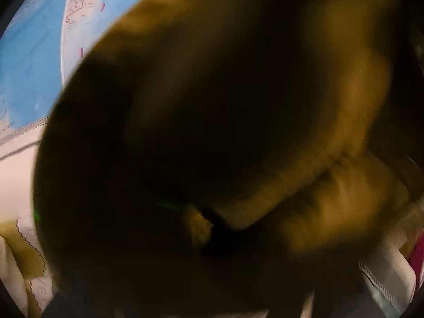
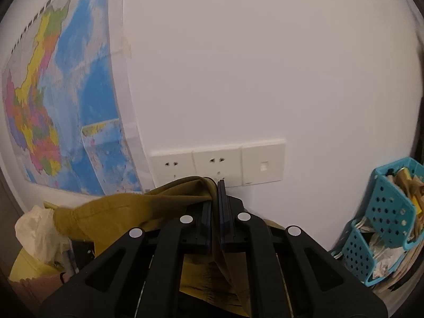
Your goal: Fold large clothes
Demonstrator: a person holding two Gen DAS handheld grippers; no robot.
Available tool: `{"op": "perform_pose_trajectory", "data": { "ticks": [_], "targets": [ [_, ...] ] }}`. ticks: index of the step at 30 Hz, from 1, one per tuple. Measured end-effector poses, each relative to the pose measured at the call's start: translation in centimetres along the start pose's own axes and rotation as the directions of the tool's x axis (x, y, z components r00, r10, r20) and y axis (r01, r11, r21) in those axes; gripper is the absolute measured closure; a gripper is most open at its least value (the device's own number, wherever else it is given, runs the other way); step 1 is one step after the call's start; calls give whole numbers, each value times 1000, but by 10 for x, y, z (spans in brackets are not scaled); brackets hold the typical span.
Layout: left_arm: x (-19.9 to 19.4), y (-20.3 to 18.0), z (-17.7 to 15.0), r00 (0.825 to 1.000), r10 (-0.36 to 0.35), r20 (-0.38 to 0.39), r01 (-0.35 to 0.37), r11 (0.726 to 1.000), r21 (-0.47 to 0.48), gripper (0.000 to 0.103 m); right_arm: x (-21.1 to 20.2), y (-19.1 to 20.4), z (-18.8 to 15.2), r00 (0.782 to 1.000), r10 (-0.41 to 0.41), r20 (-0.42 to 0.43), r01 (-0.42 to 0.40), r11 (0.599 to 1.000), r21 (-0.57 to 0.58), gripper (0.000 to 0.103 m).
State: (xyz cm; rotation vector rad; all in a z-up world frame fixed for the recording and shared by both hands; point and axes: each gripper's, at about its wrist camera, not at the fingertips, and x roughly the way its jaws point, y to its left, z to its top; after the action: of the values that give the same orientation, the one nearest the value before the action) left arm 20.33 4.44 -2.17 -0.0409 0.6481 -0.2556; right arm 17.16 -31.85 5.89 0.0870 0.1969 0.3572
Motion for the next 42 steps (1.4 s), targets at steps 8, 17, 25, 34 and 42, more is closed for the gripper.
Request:
{"op": "perform_pose_trajectory", "data": {
  "ticks": [8, 17, 25, 34, 42],
  "targets": [
    [-84, -42, 78, 964, -73, 257, 59, 996, 63, 100, -127, 4, 63, 970, -44, 237, 52, 998, -27, 98],
    [-208, -57, 122, 889, -33, 457, -20, 993, 112, 100, -266, 27, 80, 921, -23, 388, 53, 996, -69, 98],
    [-354, -56, 110, 800, 80, 595, -186, 975, 119, 99, -346, 52, 65, 889, 150, 434, -109, 987, -118, 98],
    [-523, -92, 39, 674, 294, 678, -467, 880, 83, 98, -405, 101, 34, 805, 443, 396, -366, 894, -257, 98],
    [-469, -65, 51, 782, 468, 412, -536, 842, 59, 97, -256, 104, 14, 841, 517, 158, -514, 855, -66, 97]
  ]
}}
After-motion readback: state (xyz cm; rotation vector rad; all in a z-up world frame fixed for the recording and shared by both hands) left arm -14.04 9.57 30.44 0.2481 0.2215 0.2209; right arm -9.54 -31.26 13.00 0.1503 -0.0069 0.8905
